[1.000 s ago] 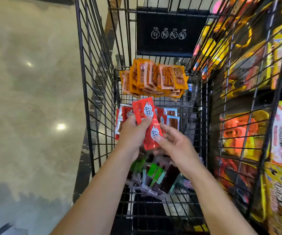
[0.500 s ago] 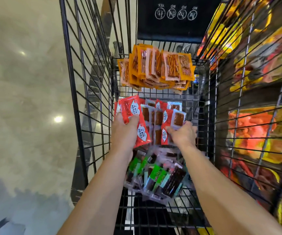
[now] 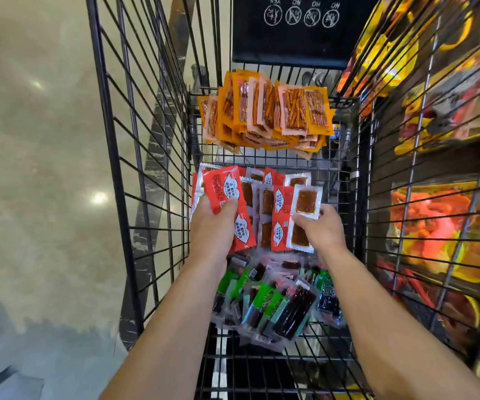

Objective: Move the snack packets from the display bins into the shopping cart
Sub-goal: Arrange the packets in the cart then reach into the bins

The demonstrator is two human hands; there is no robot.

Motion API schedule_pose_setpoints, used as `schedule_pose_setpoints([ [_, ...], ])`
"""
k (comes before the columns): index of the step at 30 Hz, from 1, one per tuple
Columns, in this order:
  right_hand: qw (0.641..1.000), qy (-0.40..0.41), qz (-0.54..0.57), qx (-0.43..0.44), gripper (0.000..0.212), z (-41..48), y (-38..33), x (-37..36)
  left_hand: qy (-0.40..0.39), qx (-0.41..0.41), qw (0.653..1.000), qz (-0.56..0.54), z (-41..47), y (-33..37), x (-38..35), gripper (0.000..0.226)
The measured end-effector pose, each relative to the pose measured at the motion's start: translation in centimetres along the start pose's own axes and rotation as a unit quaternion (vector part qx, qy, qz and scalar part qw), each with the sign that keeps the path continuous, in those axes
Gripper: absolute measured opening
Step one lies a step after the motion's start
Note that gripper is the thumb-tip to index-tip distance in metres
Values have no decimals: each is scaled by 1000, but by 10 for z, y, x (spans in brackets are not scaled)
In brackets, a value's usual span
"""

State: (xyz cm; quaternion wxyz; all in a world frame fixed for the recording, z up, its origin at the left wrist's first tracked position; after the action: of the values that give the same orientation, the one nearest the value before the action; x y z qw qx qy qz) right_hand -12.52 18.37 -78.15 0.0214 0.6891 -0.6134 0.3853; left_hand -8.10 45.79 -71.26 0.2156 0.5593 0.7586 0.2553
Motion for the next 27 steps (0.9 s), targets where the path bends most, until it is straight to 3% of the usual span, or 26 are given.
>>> schedule_pose_setpoints([
  [3, 999, -21, 47, -2, 12, -1, 5, 4, 1, 3, 1000, -1, 1, -1, -1, 12],
  [9, 991, -1, 131, 26, 12, -10, 11, 36, -4, 12, 1000, 16, -3, 0, -4, 10],
  [13, 975, -55, 200, 80, 22, -33, -11, 46, -25, 15, 999, 18, -8, 2, -11, 17],
  [18, 933, -189, 268, 148, 53, -71, -60, 22, -59, 23, 998, -8, -17, 5, -23, 43],
  [21, 922, -236, 247, 181, 46, -94, -84, -3, -82, 25, 996, -24, -22, 9, -31, 69],
  [23, 931, -225, 192, 215, 41, -103, -98, -14, -91, 26, 995, -28, -24, 10, -33, 81],
  [24, 938, -206, 151, 236, 41, -106, -103, -18, -94, 16, 995, -25, -25, 11, -33, 78],
  [27, 957, -142, 73, 240, 37, -107, -105, -24, -104, -23, 994, 2, -24, 14, -34, 37],
])
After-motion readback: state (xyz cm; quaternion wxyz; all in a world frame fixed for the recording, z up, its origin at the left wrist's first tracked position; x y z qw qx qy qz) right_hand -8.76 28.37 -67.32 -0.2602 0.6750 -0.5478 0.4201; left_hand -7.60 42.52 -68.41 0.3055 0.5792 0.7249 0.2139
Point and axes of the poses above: each hand's wrist, its own z-axis towards the middle knuckle, its own x-axis out of the back of the hand, y = z × x, the point moved 10 cm from there along z, towards the middle knuckle, and after that the axes turned 10 degrees about -z, right-handed, at the moved point
